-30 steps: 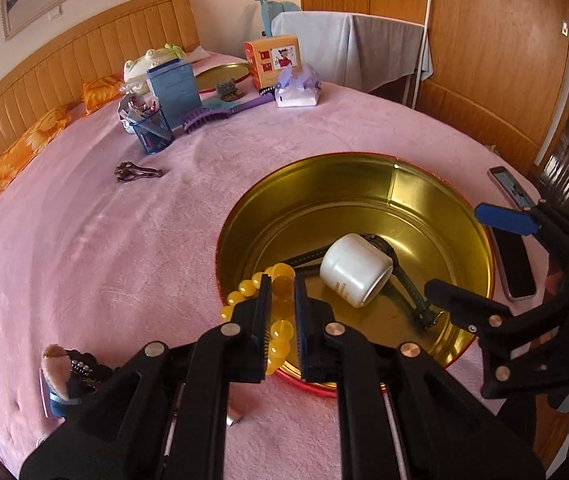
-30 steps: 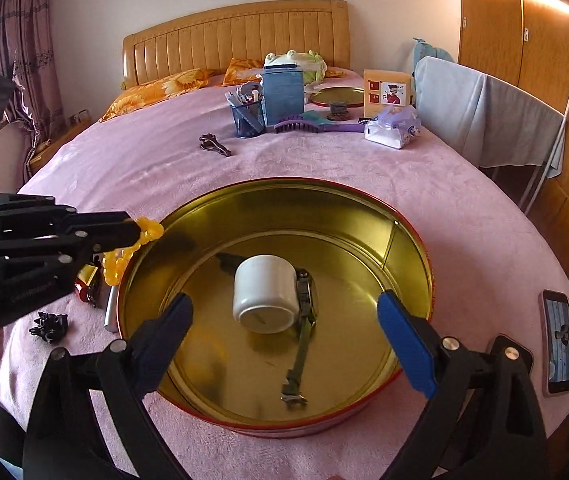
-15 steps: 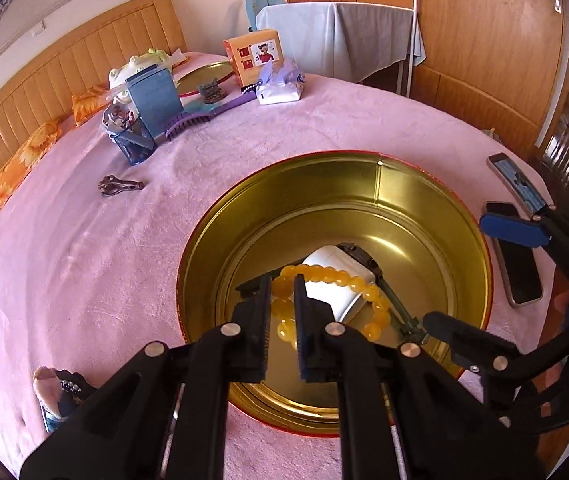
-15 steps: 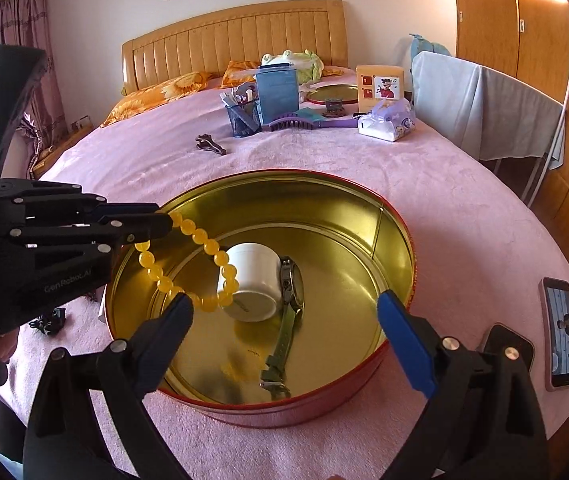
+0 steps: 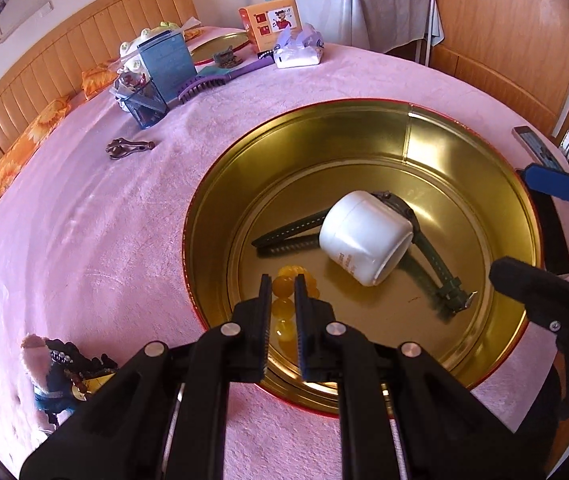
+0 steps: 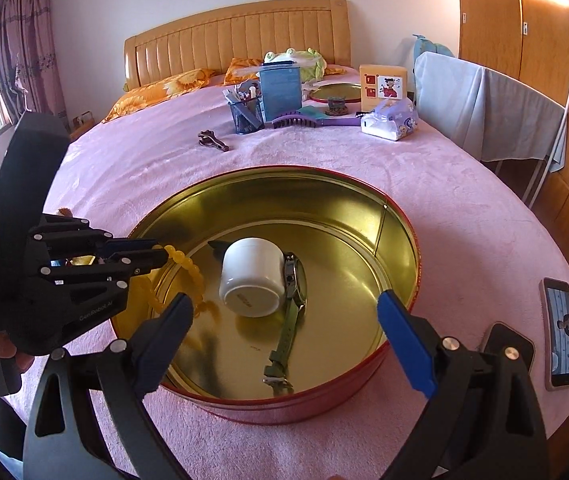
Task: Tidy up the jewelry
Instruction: 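Carry the yellow bracelet into the red tin and open the left gripper, then reach the right gripper to the blue plush pouch and grasp it, then carry the blue plush pouch into the red tin and release it, then reach the right gripper to the red bead bracelet and grasp it, then carry the red bead bracelet into the red tin and release it, then grasp the round clear container with the left gripper, then carry the clear container into the red tin and open the left gripper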
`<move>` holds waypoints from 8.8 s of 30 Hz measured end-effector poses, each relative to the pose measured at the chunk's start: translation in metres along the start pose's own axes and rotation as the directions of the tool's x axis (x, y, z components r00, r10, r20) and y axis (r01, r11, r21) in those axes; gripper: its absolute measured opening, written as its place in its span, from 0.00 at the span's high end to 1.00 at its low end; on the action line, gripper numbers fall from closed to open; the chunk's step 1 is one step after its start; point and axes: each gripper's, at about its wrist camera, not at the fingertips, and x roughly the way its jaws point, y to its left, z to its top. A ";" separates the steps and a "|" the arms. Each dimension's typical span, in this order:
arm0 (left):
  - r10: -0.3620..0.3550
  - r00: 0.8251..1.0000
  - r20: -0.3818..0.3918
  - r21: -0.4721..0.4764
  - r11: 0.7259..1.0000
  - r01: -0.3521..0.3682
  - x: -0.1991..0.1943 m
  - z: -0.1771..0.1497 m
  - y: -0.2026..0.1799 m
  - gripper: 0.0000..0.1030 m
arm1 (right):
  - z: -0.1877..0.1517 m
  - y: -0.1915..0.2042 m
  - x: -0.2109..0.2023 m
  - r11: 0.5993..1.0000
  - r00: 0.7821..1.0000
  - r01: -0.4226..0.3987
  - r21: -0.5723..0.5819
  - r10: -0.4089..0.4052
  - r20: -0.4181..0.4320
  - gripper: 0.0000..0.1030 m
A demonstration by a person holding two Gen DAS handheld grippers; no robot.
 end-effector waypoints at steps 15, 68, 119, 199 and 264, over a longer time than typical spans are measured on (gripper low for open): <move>0.015 0.989 0.150 -0.096 0.995 0.000 -0.060 -0.046 0.052 0.15 | 0.012 0.051 -0.010 0.998 0.999 -0.043 -0.044 0.043 0.014 0.07; 0.090 0.979 0.181 -0.327 0.945 -0.027 -0.089 -0.164 0.209 0.11 | 0.053 0.228 0.040 0.977 0.986 -0.165 -0.136 0.168 0.015 0.47; 0.186 0.981 0.060 -0.470 0.872 -0.136 -0.079 -0.221 0.266 0.11 | 0.037 0.303 0.134 0.921 0.935 -0.307 -0.240 0.244 -0.257 0.25; -0.005 0.996 0.092 -0.235 0.972 0.027 -0.058 -0.099 0.106 0.11 | 0.022 0.053 0.006 0.997 0.997 -0.077 0.023 0.077 -0.013 0.28; -0.024 0.994 0.104 -0.007 1.000 0.025 -0.013 0.035 0.033 0.30 | 0.042 -0.003 0.018 0.990 0.998 -0.058 -0.129 0.054 -0.035 0.07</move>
